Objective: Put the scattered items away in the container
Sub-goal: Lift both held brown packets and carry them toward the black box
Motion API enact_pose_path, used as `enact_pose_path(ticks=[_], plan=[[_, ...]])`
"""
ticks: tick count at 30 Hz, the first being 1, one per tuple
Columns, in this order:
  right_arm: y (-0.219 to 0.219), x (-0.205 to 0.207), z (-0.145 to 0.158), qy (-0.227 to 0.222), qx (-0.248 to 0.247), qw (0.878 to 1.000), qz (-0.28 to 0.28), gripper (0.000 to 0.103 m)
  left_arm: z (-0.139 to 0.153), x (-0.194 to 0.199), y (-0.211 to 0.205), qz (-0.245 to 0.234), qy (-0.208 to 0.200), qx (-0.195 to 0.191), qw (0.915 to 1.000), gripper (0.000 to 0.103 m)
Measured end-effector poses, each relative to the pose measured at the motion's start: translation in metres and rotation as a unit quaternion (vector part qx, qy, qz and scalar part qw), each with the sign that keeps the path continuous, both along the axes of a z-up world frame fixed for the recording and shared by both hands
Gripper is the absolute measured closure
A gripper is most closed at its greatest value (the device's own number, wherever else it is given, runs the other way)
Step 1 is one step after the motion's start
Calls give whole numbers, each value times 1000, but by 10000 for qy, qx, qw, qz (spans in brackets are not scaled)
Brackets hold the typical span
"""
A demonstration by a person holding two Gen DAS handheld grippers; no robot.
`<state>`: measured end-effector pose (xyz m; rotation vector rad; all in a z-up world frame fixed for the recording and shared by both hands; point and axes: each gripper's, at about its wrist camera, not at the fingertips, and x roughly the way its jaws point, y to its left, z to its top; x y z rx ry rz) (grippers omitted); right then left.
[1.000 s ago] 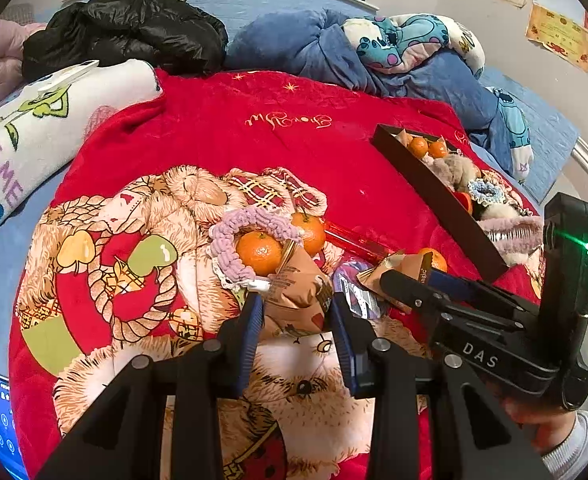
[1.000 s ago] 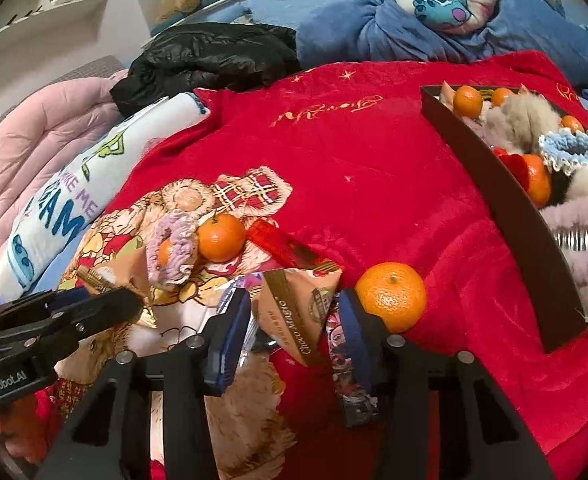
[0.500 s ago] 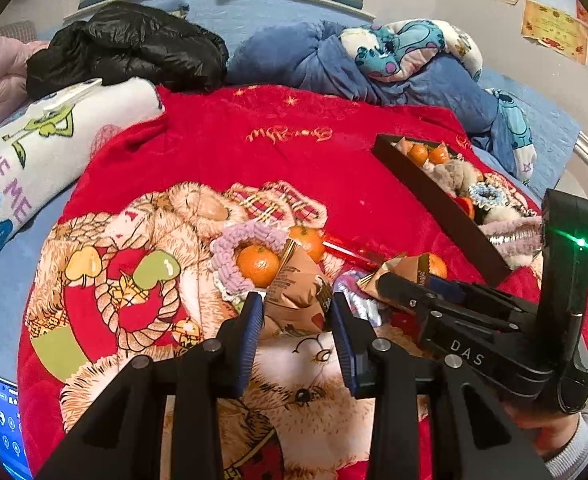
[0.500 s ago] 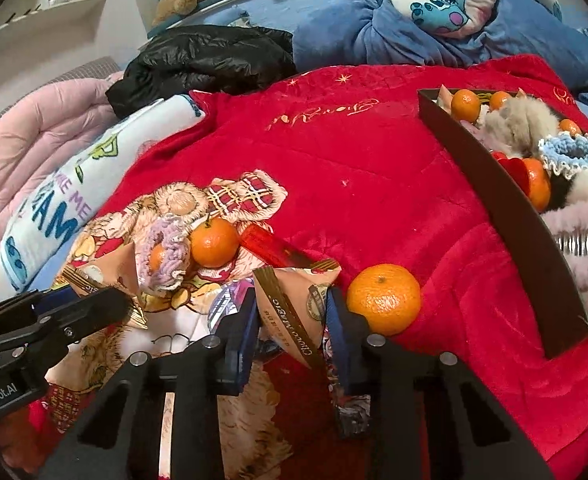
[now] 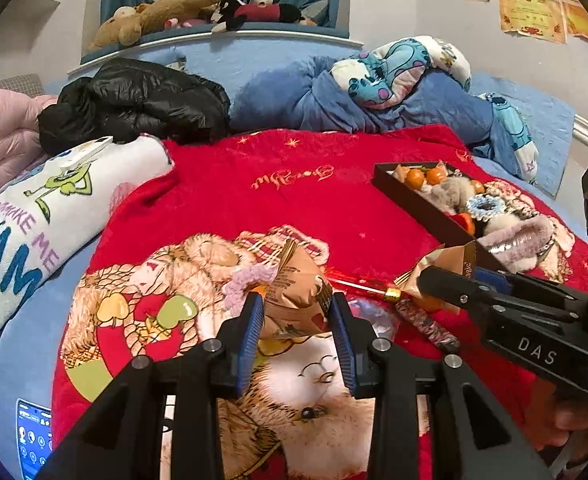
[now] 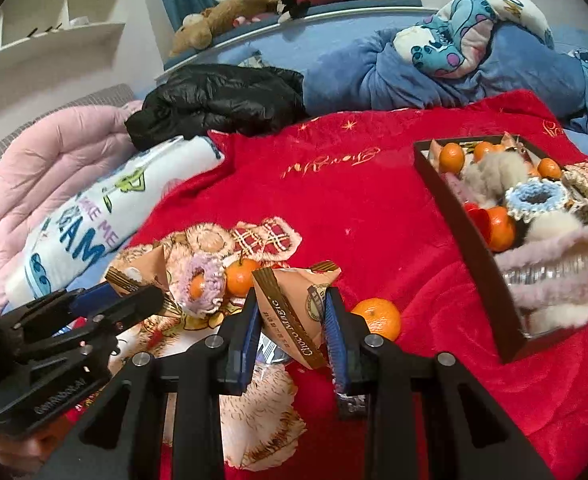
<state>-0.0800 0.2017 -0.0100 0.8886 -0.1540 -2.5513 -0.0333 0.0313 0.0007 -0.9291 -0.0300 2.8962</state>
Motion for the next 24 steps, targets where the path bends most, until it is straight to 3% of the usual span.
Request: enact_pose_path(ticks=[8,24], plan=[[10,5,4,45,35,9999,-88,74,4,3,12,-168,-50,476,9987,67],[62,8,18,162,-192,9982,-537,73,8,6,52,-508,53,571,9971,67]])
